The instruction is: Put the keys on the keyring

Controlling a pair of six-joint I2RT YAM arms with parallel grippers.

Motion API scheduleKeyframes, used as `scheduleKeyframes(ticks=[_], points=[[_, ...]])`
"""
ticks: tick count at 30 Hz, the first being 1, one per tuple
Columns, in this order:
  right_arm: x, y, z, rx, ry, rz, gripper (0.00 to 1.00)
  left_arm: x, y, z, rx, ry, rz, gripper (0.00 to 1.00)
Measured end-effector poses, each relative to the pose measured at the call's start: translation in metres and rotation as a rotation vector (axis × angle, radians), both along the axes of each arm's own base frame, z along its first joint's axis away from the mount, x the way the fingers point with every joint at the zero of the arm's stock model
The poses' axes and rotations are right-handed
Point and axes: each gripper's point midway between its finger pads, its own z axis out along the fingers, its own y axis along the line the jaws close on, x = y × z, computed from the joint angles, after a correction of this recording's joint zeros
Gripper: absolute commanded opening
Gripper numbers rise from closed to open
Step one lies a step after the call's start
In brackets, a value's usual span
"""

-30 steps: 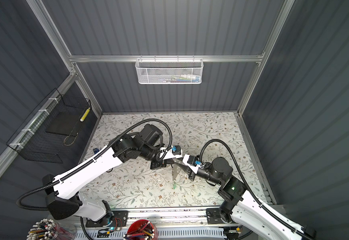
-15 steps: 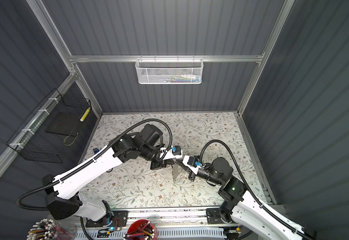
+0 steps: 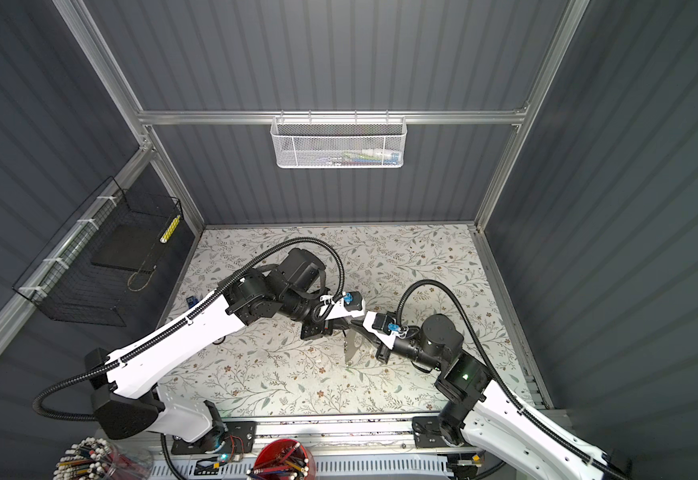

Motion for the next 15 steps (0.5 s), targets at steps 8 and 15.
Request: scheduleKeyframes(ticks=[8,15], points=[[-0.001,0.0018,-0.0019,-0.004,0.007,0.012,0.0,0.0002,0.001,-0.0007,0.005,-0.003,0.001,0.0],[-0.0033,0.0006,-0.0027,0.02,0.009,0.016,0.0,0.0013,-0.0001,0.0046,-0.042,-0.031,0.011,0.36]])
